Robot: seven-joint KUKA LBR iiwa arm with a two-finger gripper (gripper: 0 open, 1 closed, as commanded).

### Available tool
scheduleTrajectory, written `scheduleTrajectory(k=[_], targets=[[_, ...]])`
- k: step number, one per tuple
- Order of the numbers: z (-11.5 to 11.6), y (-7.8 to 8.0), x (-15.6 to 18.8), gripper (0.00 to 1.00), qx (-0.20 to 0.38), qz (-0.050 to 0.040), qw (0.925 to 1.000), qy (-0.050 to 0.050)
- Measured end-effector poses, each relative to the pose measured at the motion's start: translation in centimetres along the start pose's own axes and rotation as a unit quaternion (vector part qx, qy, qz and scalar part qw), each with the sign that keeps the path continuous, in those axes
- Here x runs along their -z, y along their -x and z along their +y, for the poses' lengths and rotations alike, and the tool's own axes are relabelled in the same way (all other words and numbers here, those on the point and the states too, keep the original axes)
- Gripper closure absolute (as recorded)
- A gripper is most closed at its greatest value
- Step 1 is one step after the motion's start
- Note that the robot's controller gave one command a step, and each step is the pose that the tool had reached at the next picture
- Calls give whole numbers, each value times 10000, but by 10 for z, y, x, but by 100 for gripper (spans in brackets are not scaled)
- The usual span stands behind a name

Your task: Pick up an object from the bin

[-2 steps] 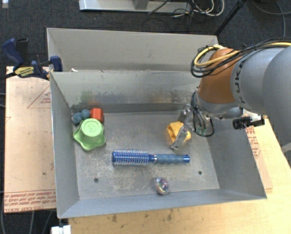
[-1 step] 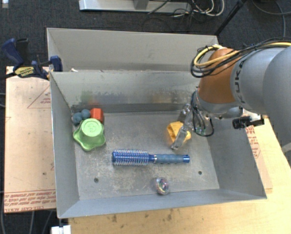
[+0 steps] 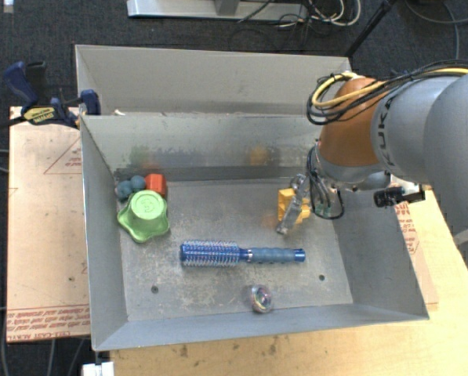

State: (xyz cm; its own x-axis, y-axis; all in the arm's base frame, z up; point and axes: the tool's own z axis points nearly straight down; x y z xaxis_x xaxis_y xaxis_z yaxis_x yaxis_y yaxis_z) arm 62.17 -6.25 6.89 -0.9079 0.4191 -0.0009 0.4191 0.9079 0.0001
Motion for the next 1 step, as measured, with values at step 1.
scheduleTrajectory(k=[1], targets=[[1,0,7,100,13,-11,10000,2]])
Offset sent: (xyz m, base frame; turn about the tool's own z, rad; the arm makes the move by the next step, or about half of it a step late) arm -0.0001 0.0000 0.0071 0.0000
